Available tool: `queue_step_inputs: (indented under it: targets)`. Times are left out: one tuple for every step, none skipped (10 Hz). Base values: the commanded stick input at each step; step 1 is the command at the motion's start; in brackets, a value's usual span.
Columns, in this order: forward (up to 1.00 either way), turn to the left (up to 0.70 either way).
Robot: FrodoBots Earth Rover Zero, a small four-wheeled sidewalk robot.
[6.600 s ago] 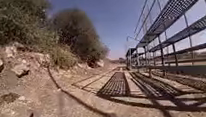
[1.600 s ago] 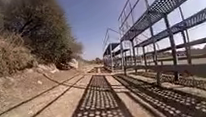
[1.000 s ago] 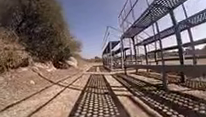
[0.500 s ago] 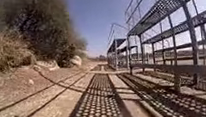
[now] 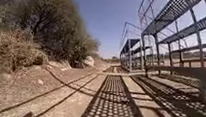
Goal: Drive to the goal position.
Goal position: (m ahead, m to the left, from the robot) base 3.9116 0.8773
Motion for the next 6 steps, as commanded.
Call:
queue_step_inputs:
  targets:
    - [0.5,0.0]
    - [0.5,0.0]
    - [0.5,0.0]
    - [0.5,0.0]
    - [0.5,0.0]
    - [0.5,0.0]
